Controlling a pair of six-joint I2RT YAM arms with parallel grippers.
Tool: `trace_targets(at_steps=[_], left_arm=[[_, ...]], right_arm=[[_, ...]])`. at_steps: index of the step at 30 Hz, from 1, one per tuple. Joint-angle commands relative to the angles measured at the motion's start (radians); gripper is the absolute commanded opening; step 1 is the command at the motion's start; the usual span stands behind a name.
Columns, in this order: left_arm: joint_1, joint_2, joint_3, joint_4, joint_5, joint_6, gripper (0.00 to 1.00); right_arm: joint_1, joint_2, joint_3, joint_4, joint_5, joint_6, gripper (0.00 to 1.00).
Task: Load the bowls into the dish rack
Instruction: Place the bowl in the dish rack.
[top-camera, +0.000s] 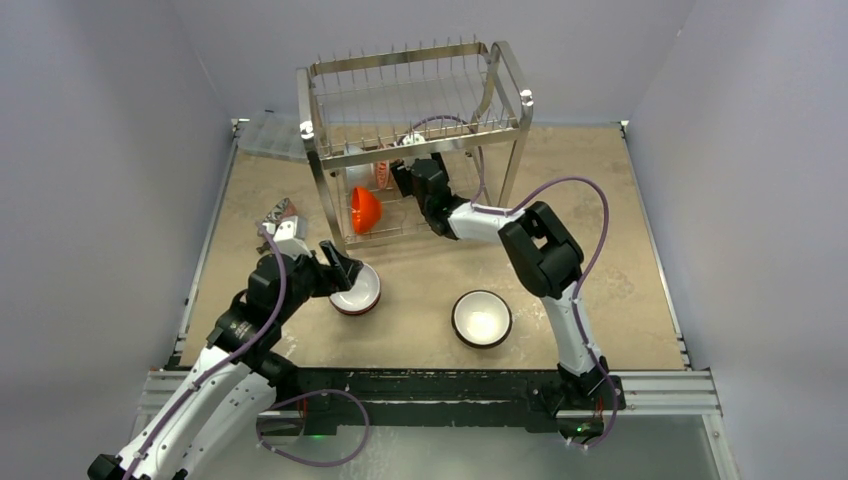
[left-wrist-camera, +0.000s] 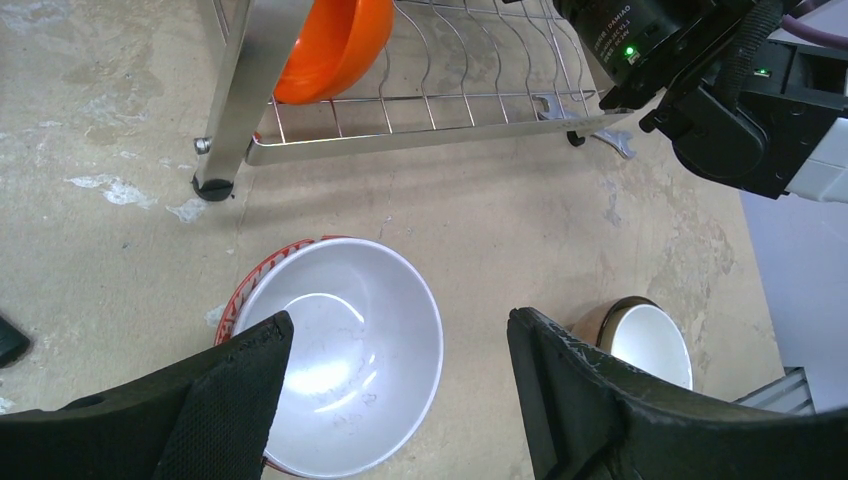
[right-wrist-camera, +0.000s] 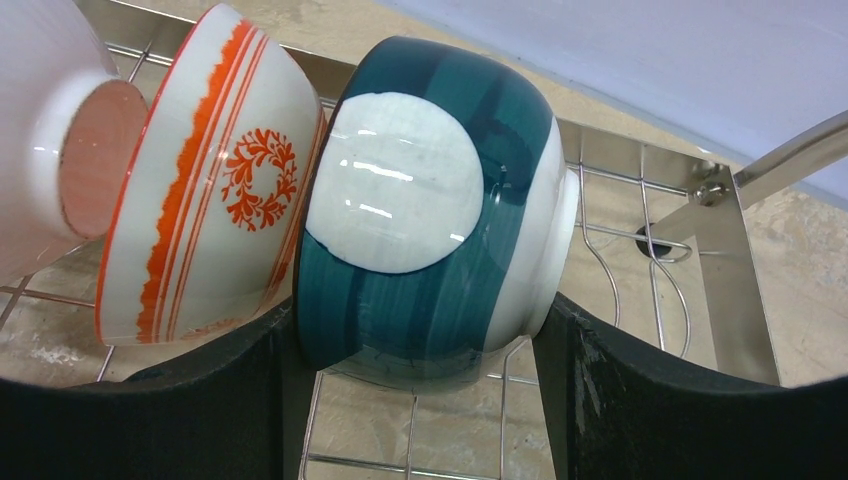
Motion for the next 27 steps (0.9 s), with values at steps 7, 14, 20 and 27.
trace_targets(at_steps=[7,14,20,27], left_arm=[[0.005,-0.011,0.003,0.025,0.012,-0.014,0.76],[0.005,-0.023,0.007,0.007,0.001,-0.013,0.76],[0.005,-0.027,0.009,0.005,-0.003,-0.013,0.76],[0.006,-0.025,0.012,0.005,-0.009,-0.014,0.76]], right_arm=[[-0.034,-0.059,-0.074,0.141,-0.14,0.041,0.04],[-0.038,-0.063,-0.082,0.139,-0.149,0.046,0.28],[-0.039,-0.089,-0.102,0.132,-0.07,0.061,0.77],[-0.036,-0.117,-0.105,0.072,0.031,0.075,0.93]])
